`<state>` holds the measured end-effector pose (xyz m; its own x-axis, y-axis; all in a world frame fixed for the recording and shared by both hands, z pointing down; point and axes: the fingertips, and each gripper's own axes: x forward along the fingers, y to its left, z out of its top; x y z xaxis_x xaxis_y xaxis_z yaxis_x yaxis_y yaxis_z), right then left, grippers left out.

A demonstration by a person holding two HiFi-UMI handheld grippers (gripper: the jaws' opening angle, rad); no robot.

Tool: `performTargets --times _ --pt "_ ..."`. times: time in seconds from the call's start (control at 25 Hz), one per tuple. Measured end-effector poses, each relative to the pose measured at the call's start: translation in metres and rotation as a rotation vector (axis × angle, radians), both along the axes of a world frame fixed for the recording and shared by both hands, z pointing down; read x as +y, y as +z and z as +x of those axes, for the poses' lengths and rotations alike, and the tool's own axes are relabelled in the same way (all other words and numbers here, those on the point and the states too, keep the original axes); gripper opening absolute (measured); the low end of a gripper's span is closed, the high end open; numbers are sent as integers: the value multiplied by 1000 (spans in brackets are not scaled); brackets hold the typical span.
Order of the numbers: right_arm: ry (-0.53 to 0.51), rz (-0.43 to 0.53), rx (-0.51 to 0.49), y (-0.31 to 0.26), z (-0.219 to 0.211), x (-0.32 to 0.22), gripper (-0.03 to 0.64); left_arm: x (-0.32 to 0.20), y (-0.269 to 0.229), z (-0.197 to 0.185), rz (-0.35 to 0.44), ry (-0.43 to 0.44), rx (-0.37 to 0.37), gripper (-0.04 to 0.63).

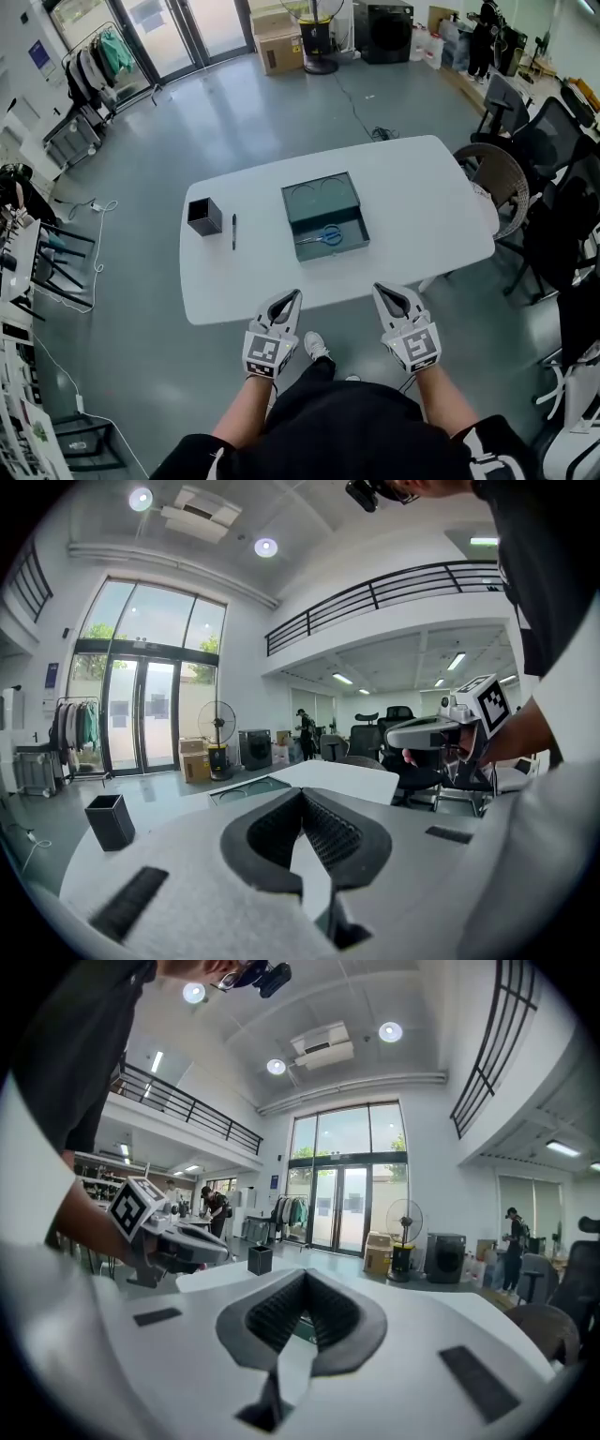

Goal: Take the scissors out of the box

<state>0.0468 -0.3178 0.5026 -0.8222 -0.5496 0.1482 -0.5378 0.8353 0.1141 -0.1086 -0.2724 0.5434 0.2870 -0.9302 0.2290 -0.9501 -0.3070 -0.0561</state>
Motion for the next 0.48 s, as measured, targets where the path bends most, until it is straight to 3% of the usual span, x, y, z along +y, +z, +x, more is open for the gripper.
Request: performTargets --times 0.28,0.48 --pt "-2 -48 5 6 -46 -76 5 -51 12 -43 -41 -7 45 8" --pt "-14 -65 38 11 -69 -112 5 -80 5 -61 -33 13 35 8"
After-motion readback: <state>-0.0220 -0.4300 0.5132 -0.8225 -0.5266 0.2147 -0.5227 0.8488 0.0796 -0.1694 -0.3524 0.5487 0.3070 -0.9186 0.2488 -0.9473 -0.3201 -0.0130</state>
